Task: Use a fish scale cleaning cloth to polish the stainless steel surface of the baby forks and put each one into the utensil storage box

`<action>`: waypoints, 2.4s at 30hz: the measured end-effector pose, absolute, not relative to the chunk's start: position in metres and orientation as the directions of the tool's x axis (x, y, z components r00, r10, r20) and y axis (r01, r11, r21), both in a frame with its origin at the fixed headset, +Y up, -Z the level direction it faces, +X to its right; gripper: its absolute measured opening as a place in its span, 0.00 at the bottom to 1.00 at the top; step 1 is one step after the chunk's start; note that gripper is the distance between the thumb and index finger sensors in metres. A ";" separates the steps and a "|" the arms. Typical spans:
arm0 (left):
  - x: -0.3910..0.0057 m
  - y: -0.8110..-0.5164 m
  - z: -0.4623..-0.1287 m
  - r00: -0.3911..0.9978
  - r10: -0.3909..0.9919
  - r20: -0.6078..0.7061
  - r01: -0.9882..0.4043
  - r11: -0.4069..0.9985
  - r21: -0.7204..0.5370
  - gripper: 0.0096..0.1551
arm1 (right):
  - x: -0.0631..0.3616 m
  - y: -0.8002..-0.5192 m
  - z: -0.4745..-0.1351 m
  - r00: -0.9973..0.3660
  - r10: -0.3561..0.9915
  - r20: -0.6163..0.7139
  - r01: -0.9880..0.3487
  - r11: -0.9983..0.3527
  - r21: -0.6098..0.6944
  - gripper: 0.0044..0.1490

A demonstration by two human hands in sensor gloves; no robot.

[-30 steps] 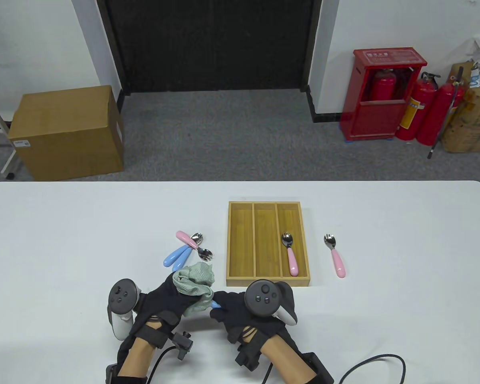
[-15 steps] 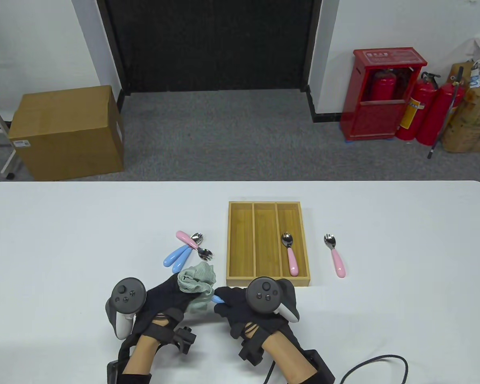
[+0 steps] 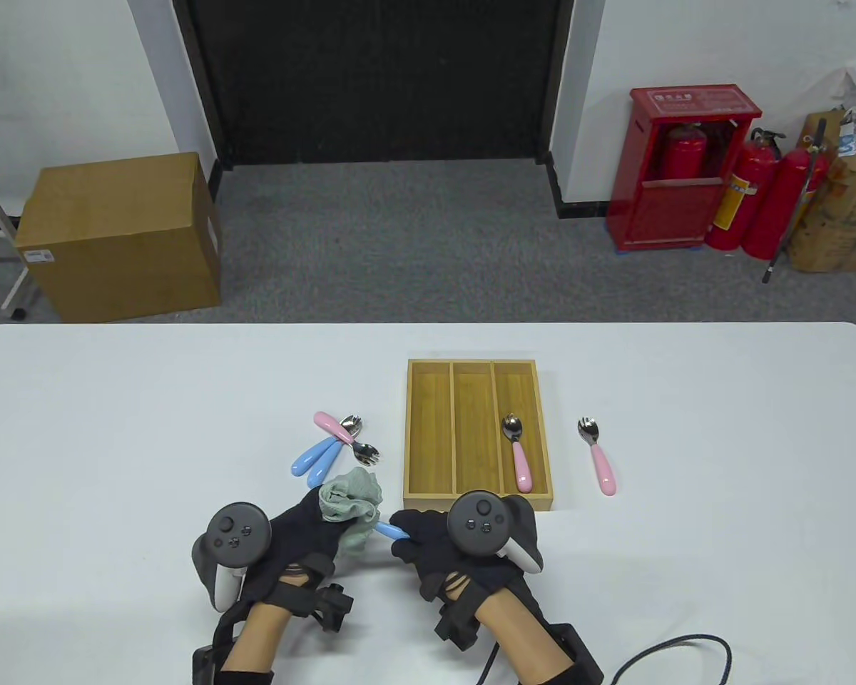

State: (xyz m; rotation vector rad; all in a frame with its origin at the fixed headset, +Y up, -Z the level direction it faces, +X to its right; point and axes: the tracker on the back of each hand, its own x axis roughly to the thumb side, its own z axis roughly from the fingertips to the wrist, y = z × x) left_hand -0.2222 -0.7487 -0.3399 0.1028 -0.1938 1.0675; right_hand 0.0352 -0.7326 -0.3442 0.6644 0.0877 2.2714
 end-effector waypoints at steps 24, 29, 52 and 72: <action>-0.210 -0.746 -0.340 0.598 0.779 0.187 -0.800 0.596 0.074 0.24 | 0.048 -0.726 -0.349 -0.610 0.645 0.460 -0.624 -0.749 0.222 0.30; -0.212 -0.739 -0.336 0.763 0.622 0.176 -0.646 0.744 0.171 0.24 | 0.061 -0.723 -0.354 -0.662 0.613 0.432 -0.612 -0.774 0.161 0.30; -0.200 -0.755 -0.336 0.734 0.620 0.277 -0.649 0.760 0.018 0.25 | 0.161 -0.736 -0.471 -0.852 0.415 -0.320 -0.374 -0.909 -0.185 0.28; -0.211 -0.752 -0.325 0.730 0.641 0.235 -0.668 0.742 0.050 0.25 | 0.186 -0.733 -0.509 -0.837 0.432 -0.336 -0.460 -0.888 0.003 0.32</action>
